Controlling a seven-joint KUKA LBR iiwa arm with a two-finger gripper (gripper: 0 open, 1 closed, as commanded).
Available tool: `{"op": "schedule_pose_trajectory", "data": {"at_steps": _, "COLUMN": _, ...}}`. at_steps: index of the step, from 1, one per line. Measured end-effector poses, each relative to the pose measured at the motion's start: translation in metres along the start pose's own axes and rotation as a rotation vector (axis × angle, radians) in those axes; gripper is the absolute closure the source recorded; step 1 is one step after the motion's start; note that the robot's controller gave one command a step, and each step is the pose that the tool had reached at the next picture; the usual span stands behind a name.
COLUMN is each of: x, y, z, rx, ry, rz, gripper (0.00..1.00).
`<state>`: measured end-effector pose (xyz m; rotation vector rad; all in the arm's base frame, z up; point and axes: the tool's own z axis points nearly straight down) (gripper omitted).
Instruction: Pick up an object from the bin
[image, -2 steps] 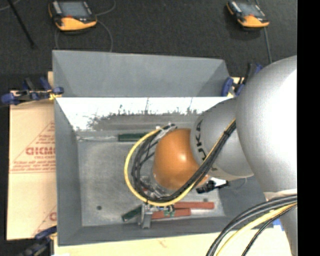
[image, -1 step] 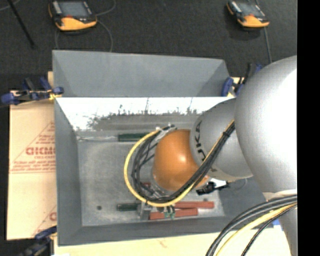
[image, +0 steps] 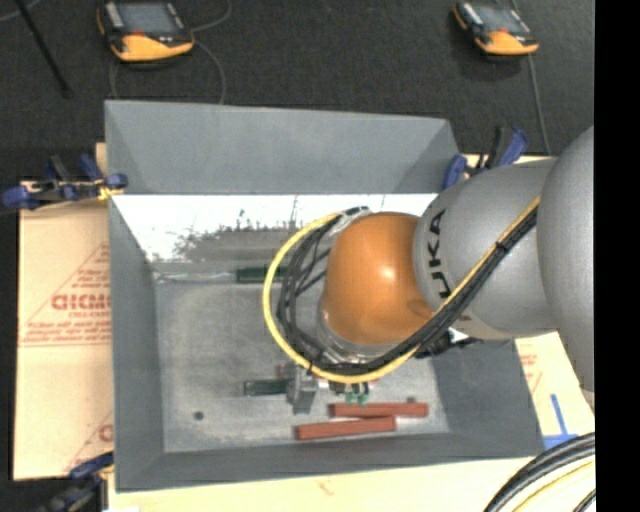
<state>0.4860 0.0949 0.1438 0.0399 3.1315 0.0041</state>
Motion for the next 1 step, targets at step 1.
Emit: {"op": "schedule_pose_trajectory", "data": {"at_steps": 1, "x": -0.0021, "y": 0.0092, "z": -0.0661, "rx": 0.0, "ry": 0.0, "rz": 0.002, "gripper": 1.0}}
